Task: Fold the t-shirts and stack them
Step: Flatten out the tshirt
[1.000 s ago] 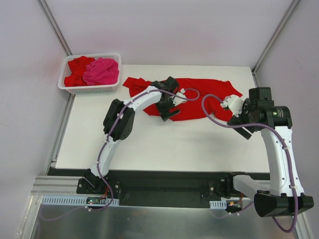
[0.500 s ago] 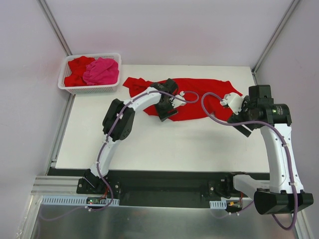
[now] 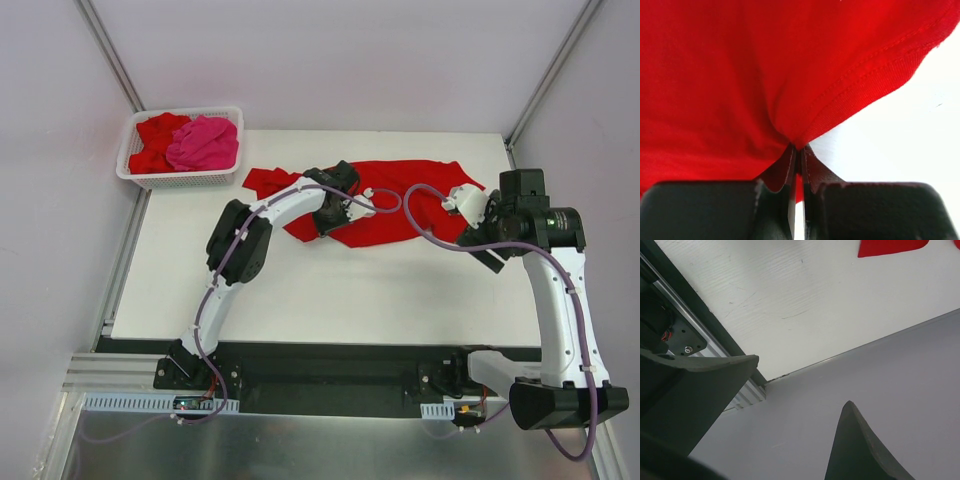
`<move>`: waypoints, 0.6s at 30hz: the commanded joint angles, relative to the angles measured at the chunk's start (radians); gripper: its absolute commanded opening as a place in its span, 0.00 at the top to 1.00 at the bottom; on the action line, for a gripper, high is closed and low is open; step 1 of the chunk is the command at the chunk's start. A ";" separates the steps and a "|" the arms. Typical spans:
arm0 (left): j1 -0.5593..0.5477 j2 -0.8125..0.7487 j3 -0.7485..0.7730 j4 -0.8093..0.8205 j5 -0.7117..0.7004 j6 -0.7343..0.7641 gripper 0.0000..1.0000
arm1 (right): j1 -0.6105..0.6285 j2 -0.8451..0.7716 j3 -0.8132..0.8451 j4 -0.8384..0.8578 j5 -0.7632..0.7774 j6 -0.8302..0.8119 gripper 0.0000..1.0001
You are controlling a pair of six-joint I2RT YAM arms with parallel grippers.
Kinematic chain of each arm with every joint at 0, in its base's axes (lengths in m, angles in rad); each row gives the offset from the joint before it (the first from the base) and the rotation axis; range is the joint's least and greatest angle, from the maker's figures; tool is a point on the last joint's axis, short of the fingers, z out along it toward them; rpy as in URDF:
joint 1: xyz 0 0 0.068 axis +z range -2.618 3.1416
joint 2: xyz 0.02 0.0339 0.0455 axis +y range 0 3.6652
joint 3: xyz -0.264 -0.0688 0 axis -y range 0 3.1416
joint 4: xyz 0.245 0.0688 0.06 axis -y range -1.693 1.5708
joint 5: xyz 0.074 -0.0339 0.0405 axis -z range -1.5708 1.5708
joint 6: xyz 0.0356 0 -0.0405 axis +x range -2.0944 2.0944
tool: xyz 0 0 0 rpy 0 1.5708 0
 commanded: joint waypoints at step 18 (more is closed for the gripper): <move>0.008 -1.034 -0.387 -0.132 -0.291 0.534 1.00 | -0.005 0.119 0.104 0.117 -0.019 -0.033 0.19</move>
